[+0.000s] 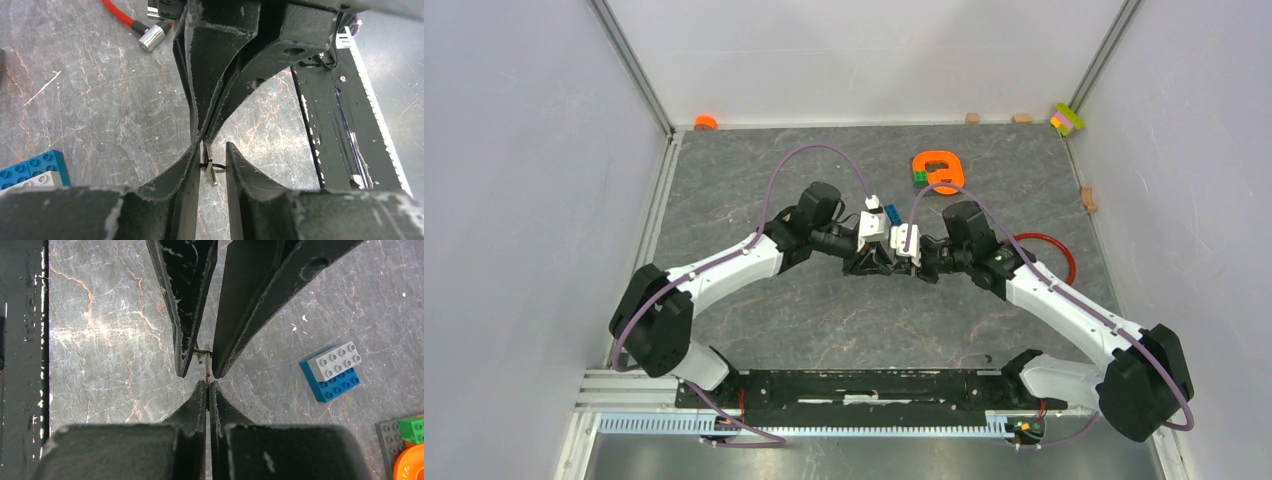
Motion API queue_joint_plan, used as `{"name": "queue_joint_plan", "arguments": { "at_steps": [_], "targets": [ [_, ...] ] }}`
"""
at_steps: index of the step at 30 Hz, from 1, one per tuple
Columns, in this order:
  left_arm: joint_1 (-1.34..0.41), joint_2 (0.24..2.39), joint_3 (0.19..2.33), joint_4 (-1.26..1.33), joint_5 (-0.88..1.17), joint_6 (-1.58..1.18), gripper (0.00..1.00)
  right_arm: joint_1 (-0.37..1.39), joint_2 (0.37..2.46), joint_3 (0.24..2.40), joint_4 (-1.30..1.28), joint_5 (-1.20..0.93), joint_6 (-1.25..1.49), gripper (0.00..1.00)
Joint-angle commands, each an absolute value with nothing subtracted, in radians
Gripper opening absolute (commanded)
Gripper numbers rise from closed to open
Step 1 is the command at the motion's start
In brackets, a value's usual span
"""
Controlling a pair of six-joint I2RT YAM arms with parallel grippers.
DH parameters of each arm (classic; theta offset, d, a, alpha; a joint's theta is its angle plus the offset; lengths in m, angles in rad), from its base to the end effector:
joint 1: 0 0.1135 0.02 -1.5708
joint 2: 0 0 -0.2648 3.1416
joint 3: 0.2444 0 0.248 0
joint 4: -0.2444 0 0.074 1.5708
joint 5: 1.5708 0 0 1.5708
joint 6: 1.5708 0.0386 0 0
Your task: Unlock with the key
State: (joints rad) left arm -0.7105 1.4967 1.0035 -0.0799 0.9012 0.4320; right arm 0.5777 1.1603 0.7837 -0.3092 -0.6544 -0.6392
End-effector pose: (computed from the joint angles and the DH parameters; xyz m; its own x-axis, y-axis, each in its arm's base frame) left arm 0.2252 -0.2337 0.2634 0.0053 0.3382 -0.9410 0.9932 -0.1110 -0.0343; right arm 0.1892 0.1514 0.2574 0.0681 -0.5206 -0.8511 -0.9809 0.1207 -0.1523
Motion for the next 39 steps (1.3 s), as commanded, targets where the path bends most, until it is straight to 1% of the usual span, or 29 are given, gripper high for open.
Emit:
{"name": "queue_joint_plan", "arguments": {
  "at_steps": [1,10,18,27,29,31,37,38,39],
  "targets": [
    [-0.719,1.508,1.040,-0.115,0.924,0.475,0.31,0.574,1.162,0.831,-0.291,-0.664,-0.625,0.00],
    [-0.724,1.519,1.057,-0.104,0.917,0.451,0.29,0.574,1.166,0.829,-0.297,-0.666,-0.625,0.00],
    [-0.729,1.528,1.060,-0.095,0.908,0.438,0.24,0.574,1.168,0.827,-0.297,-0.668,-0.623,0.00],
    [-0.736,1.538,1.057,-0.153,0.913,0.496,0.15,0.574,1.163,0.828,-0.290,-0.657,-0.615,0.00],
    [-0.738,1.545,1.058,-0.162,0.917,0.498,0.10,0.574,1.164,0.831,-0.287,-0.657,-0.611,0.00],
    [-0.741,1.550,1.060,-0.163,0.923,0.498,0.03,0.574,1.164,0.834,-0.283,-0.657,-0.603,0.00],
    [-0.742,1.535,1.047,-0.162,0.913,0.506,0.02,0.572,1.164,0.834,-0.281,-0.638,-0.593,0.00],
    [-0.742,1.528,1.040,-0.154,0.912,0.505,0.02,0.572,1.165,0.834,-0.282,-0.633,-0.587,0.01],
    [-0.742,1.522,1.034,-0.144,0.912,0.500,0.02,0.572,1.163,0.835,-0.280,-0.628,-0.581,0.05]
  ]
}}
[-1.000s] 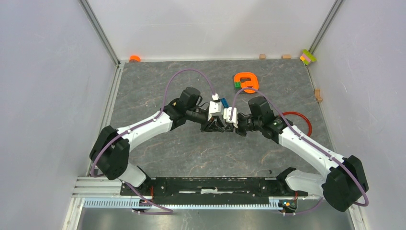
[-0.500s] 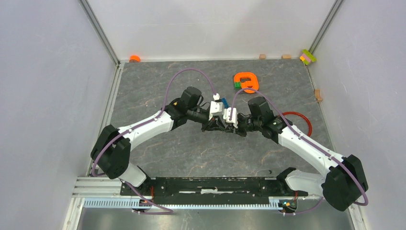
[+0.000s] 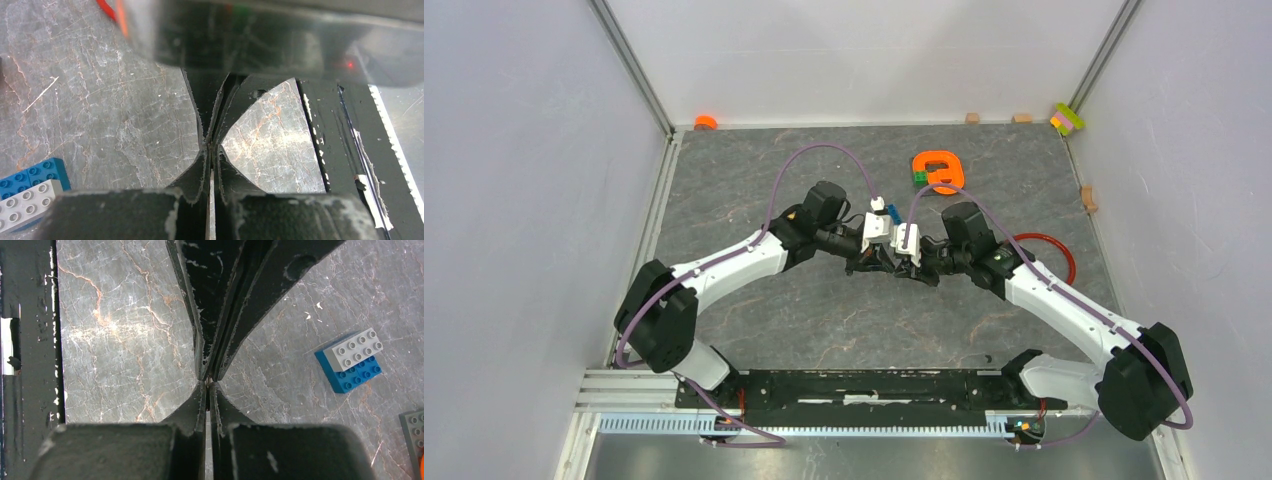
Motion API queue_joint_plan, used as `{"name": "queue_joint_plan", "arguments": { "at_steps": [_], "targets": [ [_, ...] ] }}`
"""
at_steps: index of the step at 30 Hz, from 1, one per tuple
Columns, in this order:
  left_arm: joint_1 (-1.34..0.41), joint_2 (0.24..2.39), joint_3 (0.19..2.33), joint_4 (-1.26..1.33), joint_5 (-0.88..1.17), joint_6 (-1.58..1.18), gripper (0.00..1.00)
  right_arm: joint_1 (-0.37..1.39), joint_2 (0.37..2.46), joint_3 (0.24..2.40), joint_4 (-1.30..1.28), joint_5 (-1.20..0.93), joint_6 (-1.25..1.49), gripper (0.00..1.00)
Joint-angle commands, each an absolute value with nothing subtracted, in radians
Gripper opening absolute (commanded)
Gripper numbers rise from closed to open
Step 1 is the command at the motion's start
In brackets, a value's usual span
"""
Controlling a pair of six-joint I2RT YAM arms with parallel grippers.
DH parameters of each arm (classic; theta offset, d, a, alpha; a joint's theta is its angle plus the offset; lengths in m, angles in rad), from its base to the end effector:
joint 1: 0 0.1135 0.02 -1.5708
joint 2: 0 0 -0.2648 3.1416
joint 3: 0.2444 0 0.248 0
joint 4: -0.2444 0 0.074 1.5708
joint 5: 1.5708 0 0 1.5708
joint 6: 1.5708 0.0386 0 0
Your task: Unlock with the key
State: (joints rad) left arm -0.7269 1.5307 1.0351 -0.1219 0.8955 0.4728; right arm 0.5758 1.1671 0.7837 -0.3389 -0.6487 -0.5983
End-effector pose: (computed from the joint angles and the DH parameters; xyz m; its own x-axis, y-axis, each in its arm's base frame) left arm 0.2263 -0.2416 0.2596 0.0205 0.3627 -0.9317 0.9902 -0.1359 -0.0311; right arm 0.1888 0.1503 0.2534 0.0003 -0.5349 -0.8449 -0.9850 0.1456 -0.0926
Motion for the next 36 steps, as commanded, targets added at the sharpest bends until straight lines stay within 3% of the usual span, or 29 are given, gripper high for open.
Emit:
{"name": "queue_joint_plan", "arguments": {
  "at_steps": [1,7,17,26,36],
  "targets": [
    [-0.742,1.512,1.025,-0.129,0.911,0.485,0.02,0.571,1.163,0.834,-0.280,-0.625,-0.578,0.09],
    [-0.742,1.479,0.986,-0.063,0.914,0.449,0.02,0.568,1.159,0.826,-0.277,-0.606,-0.567,0.39],
    [-0.707,1.460,0.965,-0.058,0.902,0.450,0.02,0.548,1.107,0.800,-0.329,-0.507,-0.615,0.69],
    [-0.617,1.408,0.919,0.078,0.857,0.313,0.02,0.389,1.020,0.725,-0.450,-0.350,-0.700,0.71],
    [-0.617,1.418,0.940,0.075,0.845,0.260,0.02,0.131,1.116,0.739,-0.660,-0.209,-0.850,0.68]
  ]
}}
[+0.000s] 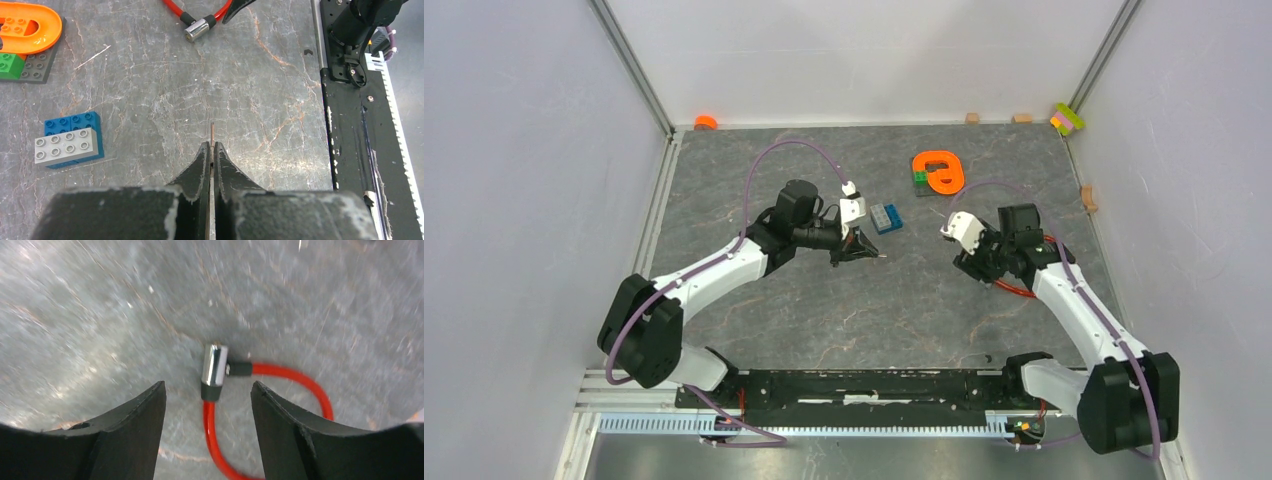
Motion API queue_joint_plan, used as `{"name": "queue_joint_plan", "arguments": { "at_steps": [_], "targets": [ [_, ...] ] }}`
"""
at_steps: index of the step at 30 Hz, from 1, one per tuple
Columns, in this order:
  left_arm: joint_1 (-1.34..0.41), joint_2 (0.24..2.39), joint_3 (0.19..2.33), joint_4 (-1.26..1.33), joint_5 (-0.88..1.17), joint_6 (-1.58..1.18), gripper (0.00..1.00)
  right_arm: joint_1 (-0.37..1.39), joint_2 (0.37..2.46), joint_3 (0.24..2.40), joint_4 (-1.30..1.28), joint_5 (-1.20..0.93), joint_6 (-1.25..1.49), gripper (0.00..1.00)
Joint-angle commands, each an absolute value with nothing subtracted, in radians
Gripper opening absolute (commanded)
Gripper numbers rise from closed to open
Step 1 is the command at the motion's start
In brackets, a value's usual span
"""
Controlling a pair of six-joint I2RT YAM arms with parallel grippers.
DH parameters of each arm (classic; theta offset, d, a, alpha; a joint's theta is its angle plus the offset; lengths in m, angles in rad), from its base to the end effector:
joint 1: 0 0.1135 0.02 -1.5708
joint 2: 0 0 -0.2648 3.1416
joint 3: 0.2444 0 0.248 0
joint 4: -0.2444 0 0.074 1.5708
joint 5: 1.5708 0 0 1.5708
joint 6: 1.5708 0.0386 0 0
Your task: Unlock with the key
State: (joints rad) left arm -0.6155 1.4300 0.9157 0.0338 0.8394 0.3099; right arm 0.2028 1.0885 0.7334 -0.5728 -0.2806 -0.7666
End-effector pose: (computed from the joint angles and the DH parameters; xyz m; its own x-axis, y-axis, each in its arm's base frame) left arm 0.2368 -0.2026 0.2634 -0.0775 0.3043 -0.9494 0.9955 0.0751 -0.0572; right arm 0.2038 0.0528 0.2318 -0.3176 -0.7458 -0.5856 -0.8003 0.5420 -0.2562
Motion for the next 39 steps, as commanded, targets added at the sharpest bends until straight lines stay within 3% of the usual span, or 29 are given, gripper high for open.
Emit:
{"name": "queue_joint_plan", "arguments": {
  "at_steps": [1,9,26,31,39],
  "targets": [
    [-0.618,1.419,0.942,0.070,0.848,0.266,0.02,0.112,1.129,0.739,-0.670,-0.203,-0.866,0.68],
    [-0.618,1.425,0.962,0.038,0.842,0.266,0.02,0.042,1.258,0.767,-0.716,-0.184,-0.941,0.66],
    [-0.618,1.439,0.977,0.024,0.853,0.256,0.02,0.042,1.400,0.733,-0.606,-0.196,-0.937,0.53],
    [-0.618,1.446,0.978,0.024,0.859,0.249,0.02,0.042,1.409,0.709,-0.587,-0.233,-0.935,0.44],
    [-0.618,1.444,0.988,0.005,0.861,0.257,0.02,0.042,1.408,0.658,-0.556,-0.268,-0.955,0.19]
  ]
}}
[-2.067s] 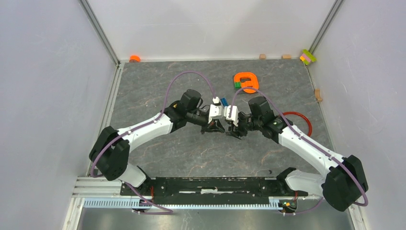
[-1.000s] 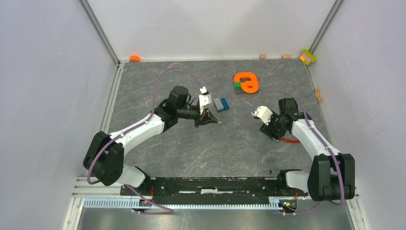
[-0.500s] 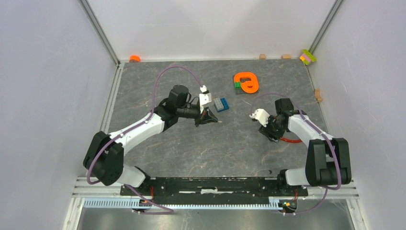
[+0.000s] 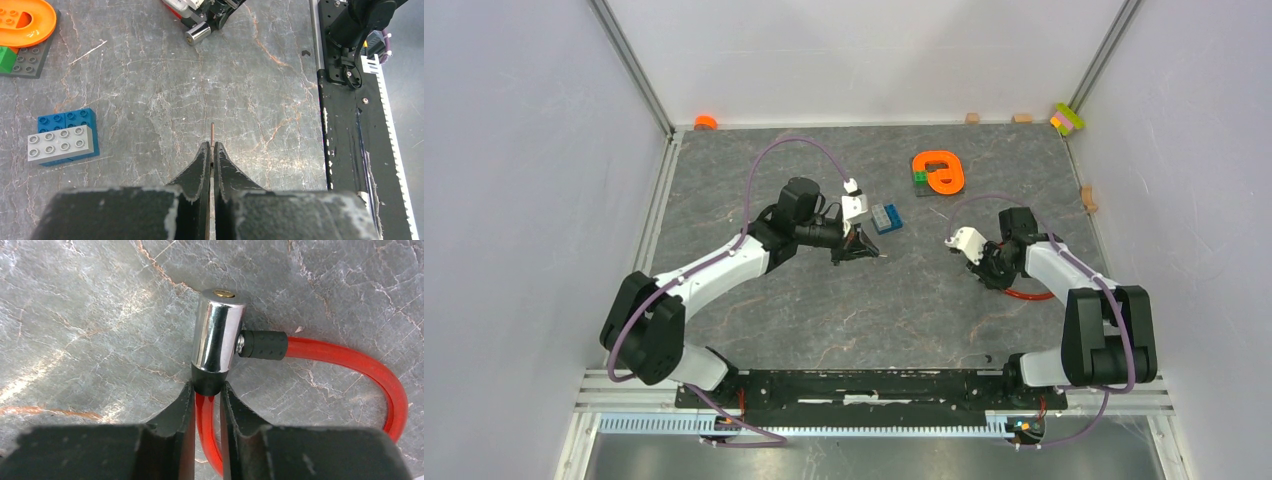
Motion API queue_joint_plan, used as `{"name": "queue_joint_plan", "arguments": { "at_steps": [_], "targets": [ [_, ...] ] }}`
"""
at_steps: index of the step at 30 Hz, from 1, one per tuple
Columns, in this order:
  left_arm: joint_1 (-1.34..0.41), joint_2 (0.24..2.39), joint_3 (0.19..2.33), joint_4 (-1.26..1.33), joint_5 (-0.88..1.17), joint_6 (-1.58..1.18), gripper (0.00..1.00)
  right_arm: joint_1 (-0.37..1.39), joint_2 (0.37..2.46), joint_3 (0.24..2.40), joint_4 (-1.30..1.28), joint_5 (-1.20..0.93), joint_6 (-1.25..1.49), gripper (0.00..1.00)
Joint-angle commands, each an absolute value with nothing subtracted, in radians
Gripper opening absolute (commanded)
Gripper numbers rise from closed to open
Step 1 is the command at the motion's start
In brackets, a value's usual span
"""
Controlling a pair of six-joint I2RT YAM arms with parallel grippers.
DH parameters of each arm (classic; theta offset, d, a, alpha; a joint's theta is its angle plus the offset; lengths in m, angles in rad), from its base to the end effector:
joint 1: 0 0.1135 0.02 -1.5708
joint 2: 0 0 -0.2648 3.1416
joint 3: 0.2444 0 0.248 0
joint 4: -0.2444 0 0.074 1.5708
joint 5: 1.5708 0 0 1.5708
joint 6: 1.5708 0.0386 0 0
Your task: Unlock with the key
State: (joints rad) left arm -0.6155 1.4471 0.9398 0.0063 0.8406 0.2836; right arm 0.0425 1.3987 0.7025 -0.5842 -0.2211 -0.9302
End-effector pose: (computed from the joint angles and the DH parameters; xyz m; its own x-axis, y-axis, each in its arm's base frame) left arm 0.2400 -0.2049 0.2639 -0.1194 0.3130 -0.9422 0.9917 0.0830 -0.0981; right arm 0.2292 0.0182 0.1591 -0.4886 -0.8037 -0.3396 -0.8297 0.5484 -0.1040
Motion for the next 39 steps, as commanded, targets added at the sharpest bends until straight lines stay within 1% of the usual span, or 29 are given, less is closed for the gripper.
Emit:
{"name": "queue_joint_plan", "arguments": {
  "at_steps": [1,2,3,5,8,12,17,21,26,29,32,36,39],
  "targets": [
    [-0.618,1.443,0.989,0.005,0.861,0.258,0.02,0.042,1.405,0.660,-0.562,-0.272,-0.957,0.16],
    [-0.618,1.442,0.989,0.005,0.861,0.257,0.02,0.042,1.401,0.663,-0.569,-0.277,-0.960,0.12],
    [-0.618,1.442,0.989,0.005,0.861,0.257,0.02,0.042,1.395,0.668,-0.577,-0.288,-0.964,0.07],
    [-0.618,1.446,0.989,0.006,0.861,0.250,0.02,0.043,1.376,0.684,-0.606,-0.325,-0.981,0.00],
    [-0.618,1.455,0.985,0.039,0.862,0.190,0.02,0.043,1.326,0.700,-0.665,-0.420,-1.043,0.00],
    [-0.618,1.469,0.965,0.116,0.869,0.101,0.02,0.044,1.241,0.691,-0.680,-0.540,-1.087,0.00],
    [-0.621,1.493,0.950,0.138,0.950,0.098,0.02,0.046,1.182,0.709,-0.715,-0.721,-1.122,0.00],
    [-0.630,1.482,0.936,0.144,0.991,0.117,0.02,0.051,1.200,0.758,-0.814,-0.873,-1.194,0.00],
    [-0.632,1.461,0.933,0.136,0.979,0.140,0.02,0.052,1.262,0.836,-0.947,-0.992,-1.278,0.00],
    [-0.632,1.457,0.930,0.132,0.975,0.148,0.02,0.053,1.280,0.851,-0.956,-0.994,-1.288,0.00],
    [-0.632,1.455,0.922,0.130,0.973,0.159,0.02,0.053,1.282,0.816,-0.891,-0.948,-1.249,0.00],
    [-0.632,1.456,0.917,0.128,0.964,0.167,0.02,0.060,1.251,0.712,-0.685,-0.770,-1.131,0.00],
    [-0.632,1.461,0.922,0.120,0.962,0.173,0.02,0.067,1.228,0.647,-0.618,-0.657,-1.125,0.00]
  ]
}}
